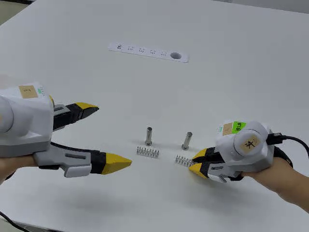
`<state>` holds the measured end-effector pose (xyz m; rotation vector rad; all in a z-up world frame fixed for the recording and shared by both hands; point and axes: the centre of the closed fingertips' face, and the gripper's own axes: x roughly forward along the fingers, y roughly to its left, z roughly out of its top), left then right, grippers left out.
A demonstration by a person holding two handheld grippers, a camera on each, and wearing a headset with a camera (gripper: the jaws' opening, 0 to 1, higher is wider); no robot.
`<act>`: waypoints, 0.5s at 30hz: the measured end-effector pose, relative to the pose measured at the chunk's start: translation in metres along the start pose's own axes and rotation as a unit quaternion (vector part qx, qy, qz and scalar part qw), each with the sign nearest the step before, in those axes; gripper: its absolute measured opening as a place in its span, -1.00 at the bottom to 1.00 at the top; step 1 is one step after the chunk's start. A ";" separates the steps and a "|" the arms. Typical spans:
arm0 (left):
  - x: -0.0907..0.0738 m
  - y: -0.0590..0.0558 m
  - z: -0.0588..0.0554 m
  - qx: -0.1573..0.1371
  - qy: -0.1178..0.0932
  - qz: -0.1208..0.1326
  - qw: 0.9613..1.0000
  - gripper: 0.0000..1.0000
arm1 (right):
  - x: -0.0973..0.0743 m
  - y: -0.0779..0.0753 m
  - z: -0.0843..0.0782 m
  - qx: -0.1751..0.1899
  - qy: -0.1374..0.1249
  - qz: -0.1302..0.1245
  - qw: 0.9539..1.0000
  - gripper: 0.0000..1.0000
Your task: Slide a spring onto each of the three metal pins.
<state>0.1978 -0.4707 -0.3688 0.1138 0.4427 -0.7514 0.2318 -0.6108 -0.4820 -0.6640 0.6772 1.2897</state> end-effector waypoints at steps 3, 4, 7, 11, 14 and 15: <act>0.000 -0.002 0.002 0.004 0.000 -0.005 1.000 0.77 | -0.008 -0.002 0.008 0.002 -0.009 -0.005 1.000 -0.78; 0.001 -0.003 0.002 0.006 0.000 -0.006 1.000 0.77 | -0.010 -0.003 0.010 -0.004 -0.008 -0.006 1.000 -0.79; 0.002 -0.008 0.003 0.011 0.007 -0.020 1.000 0.73 | -0.021 -0.006 0.018 -0.041 -0.003 -0.014 0.999 -0.79; 0.006 -0.021 0.010 0.020 0.004 -0.041 0.999 0.67 | -0.038 -0.001 0.037 -0.058 -0.020 -0.009 0.998 -0.79; 0.010 -0.030 0.014 0.026 0.006 -0.051 0.998 0.63 | -0.050 0.004 0.052 -0.074 -0.033 -0.006 0.997 -0.79; 0.012 -0.032 0.016 0.028 0.005 -0.053 0.998 0.64 | -0.054 0.006 0.055 -0.078 -0.035 -0.004 0.996 -0.79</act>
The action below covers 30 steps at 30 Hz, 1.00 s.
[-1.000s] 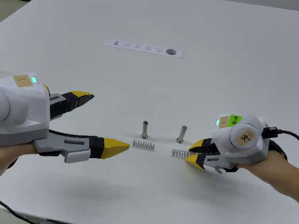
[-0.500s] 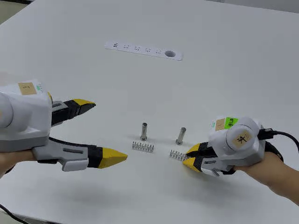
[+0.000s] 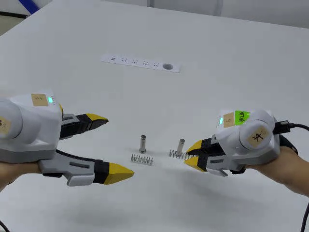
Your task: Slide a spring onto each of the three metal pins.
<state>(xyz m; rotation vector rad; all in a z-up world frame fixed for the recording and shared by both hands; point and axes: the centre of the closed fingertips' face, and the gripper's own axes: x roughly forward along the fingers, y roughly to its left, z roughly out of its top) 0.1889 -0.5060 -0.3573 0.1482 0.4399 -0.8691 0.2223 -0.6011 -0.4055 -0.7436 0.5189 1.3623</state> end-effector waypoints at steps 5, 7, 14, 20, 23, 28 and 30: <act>0.010 -0.017 0.011 0.016 -0.007 -0.026 0.999 0.54 | -0.015 0.015 0.018 -0.014 -0.013 0.022 1.000 -0.79; 0.014 -0.025 0.011 0.030 -0.001 -0.039 0.999 0.47 | -0.021 0.021 0.023 -0.020 -0.015 0.030 0.999 -0.79; 0.023 -0.050 0.017 0.032 -0.010 -0.073 0.997 0.22 | -0.034 0.042 0.031 -0.042 -0.020 0.048 0.998 -0.79; 0.031 -0.068 0.016 0.045 -0.006 -0.097 0.994 0.04 | -0.040 0.053 0.036 -0.045 -0.028 0.054 0.997 -0.79; 0.034 -0.076 0.016 0.047 -0.006 -0.106 0.993 -0.07 | -0.041 0.057 0.038 -0.045 -0.032 0.056 0.997 -0.79; 0.039 -0.083 0.014 0.070 0.003 -0.114 0.991 -0.14 | -0.041 0.062 0.039 -0.051 -0.031 0.062 0.996 -0.79; 0.039 -0.086 0.014 0.071 0.003 -0.119 0.990 -0.20 | -0.041 0.064 0.040 -0.052 -0.031 0.063 0.996 -0.79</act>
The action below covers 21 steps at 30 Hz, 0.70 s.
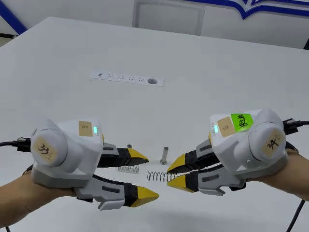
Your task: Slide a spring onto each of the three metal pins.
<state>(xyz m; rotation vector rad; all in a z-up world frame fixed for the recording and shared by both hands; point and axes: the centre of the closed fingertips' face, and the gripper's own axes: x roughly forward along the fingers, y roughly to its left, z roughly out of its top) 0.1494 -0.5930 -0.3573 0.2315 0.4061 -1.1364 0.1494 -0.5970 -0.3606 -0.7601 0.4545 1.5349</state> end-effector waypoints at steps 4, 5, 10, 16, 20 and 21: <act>0.003 -0.006 -0.003 0.004 0.004 -0.015 1.000 -0.47 | 0.002 0.003 0.001 -0.001 -0.001 0.006 1.000 -0.79; 0.003 -0.007 -0.003 0.006 0.005 -0.016 1.000 -0.51 | 0.002 0.004 0.001 -0.002 0.000 0.007 1.000 -0.79; 0.004 -0.009 -0.002 0.009 0.004 -0.019 1.000 -0.61 | 0.002 0.007 0.001 -0.006 0.001 0.013 1.000 -0.79; 0.005 -0.009 -0.002 0.012 0.012 -0.027 0.999 -0.73 | 0.004 0.010 0.002 -0.009 0.001 0.020 1.000 -0.79; 0.005 -0.010 -0.002 0.025 0.016 -0.030 0.999 -0.78 | 0.003 0.010 0.002 -0.010 -0.001 0.020 1.000 -0.79; 0.005 -0.010 -0.001 0.036 0.015 -0.027 0.999 -0.78 | 0.002 0.009 0.003 -0.012 -0.001 0.018 1.000 -0.79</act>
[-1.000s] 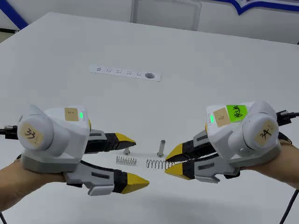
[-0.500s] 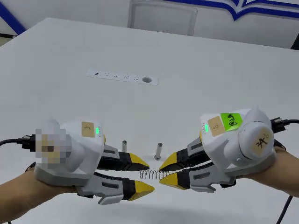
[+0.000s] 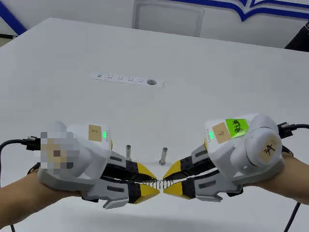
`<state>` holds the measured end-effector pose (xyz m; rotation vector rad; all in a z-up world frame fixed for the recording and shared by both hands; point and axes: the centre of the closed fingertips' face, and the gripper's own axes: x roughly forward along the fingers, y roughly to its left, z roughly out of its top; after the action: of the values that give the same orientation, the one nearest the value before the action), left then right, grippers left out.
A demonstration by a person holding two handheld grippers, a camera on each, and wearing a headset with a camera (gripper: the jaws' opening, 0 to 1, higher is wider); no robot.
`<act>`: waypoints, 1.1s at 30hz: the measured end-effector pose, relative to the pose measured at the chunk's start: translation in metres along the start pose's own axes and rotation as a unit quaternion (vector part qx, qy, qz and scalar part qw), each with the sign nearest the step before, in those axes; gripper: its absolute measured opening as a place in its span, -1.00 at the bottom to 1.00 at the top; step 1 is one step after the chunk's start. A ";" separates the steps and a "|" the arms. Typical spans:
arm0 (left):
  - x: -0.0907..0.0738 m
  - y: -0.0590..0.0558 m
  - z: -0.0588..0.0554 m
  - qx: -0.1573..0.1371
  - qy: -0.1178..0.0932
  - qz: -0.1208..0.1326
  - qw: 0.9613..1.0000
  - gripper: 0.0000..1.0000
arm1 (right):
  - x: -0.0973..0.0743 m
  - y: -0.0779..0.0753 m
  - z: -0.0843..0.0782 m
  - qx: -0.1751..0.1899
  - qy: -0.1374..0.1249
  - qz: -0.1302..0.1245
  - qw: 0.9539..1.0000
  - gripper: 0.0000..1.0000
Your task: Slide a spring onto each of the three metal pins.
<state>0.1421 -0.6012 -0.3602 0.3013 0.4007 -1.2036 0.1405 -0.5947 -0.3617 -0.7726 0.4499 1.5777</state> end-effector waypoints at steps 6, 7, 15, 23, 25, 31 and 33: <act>0.001 -0.004 0.002 0.018 -0.002 -0.012 1.000 -0.80 | -0.002 0.003 -0.002 -0.016 0.008 0.012 1.000 -0.75; 0.001 -0.004 0.004 0.019 -0.004 -0.013 1.000 -0.80 | -0.001 0.001 -0.003 -0.016 0.007 0.007 1.000 -0.73; -0.001 0.000 0.009 0.010 -0.016 -0.010 1.000 -0.80 | -0.003 -0.004 -0.007 0.008 -0.006 0.003 1.000 -0.76; 0.000 0.002 0.005 0.019 -0.006 -0.006 1.000 -0.80 | -0.010 -0.006 0.009 0.045 -0.052 0.009 0.998 -0.78; 0.000 0.003 0.007 0.022 -0.006 -0.002 1.000 -0.80 | -0.012 -0.008 0.013 0.047 -0.058 0.007 0.997 -0.78; 0.000 0.006 0.010 0.022 -0.009 0.001 1.000 -0.80 | -0.016 -0.010 0.022 0.062 -0.078 0.010 0.995 -0.78; 0.001 0.005 0.011 0.023 -0.008 -0.002 1.000 -0.80 | -0.017 -0.010 0.026 0.061 -0.085 0.010 0.994 -0.78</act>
<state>0.1487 -0.6047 -0.3509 0.3303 0.3617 -1.2201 0.1448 -0.5877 -0.3303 -0.5374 0.4262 1.6037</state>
